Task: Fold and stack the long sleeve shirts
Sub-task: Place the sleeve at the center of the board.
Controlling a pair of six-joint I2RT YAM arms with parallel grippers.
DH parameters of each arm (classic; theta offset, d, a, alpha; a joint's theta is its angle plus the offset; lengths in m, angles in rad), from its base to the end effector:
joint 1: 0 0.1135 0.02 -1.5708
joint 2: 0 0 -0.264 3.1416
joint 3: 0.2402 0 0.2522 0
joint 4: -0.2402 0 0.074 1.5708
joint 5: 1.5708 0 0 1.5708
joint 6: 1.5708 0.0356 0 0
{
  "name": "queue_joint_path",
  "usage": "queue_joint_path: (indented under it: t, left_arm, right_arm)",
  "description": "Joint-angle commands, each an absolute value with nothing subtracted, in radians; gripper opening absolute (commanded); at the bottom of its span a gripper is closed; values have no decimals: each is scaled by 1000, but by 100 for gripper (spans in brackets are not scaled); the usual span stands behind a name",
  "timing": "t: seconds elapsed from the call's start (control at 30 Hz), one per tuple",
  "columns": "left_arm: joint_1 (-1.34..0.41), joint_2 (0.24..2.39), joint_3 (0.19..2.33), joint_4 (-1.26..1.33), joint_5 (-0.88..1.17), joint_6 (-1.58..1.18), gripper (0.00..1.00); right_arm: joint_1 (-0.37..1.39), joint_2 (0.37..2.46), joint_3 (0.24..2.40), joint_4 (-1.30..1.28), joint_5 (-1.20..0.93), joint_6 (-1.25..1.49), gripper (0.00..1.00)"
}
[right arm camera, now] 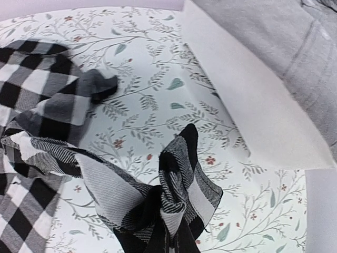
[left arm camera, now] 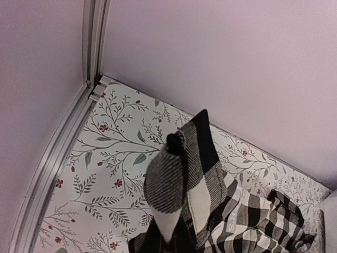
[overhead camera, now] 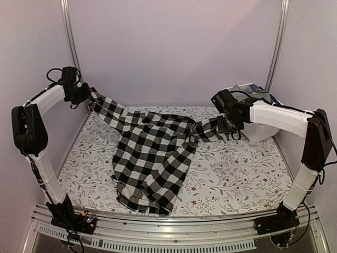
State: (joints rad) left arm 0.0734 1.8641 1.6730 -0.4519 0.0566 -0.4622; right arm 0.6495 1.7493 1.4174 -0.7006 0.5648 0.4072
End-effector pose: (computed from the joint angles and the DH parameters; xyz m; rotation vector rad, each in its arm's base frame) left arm 0.4349 0.0300 0.3129 -0.5587 2.1555 -0.2770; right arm 0.3073 0.2094 0.2609 -0.0990 2.3969 -0.2667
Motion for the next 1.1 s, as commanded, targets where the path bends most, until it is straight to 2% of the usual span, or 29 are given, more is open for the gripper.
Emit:
queue_joint_path:
  t: [0.0,0.3,0.4,0.47,0.57,0.63,0.7,0.73,0.8,1.07]
  left_arm:
    - [102,1951,1828,-549,-29,-379,0]
    - [114,2082,2015,-630,-33,-360,0]
    - [114,2095,2008,-634,-8,-360,6]
    - [114,2101,2000,-643,11,-366,20]
    - [104,2092,1980,-652,28,-369,49]
    - [86,2061,1948,-641,27,-367,62]
    - [57,2024,1915,-640,21,-368,67]
    - [39,2003,1893,-635,30,-367,68]
    - [-9,1959,1834,-634,47,-372,68]
    - [-270,1739,1383,-525,146,-460,67]
  right_arm:
    - [585,1702,1421,-804,665,402,0]
    - [497,1670,1521,-873,708,387,0]
    - [497,1697,1556,-880,686,386,0]
    - [497,1715,1568,-884,672,388,3]
    - [505,1726,1556,-872,621,392,15]
    - [520,1710,1529,-848,592,396,29]
    - [538,1687,1498,-816,561,401,41]
    - [546,1671,1479,-795,534,403,49]
    - [563,1648,1441,-745,475,406,57]
    - [615,1585,1293,-460,291,394,60]
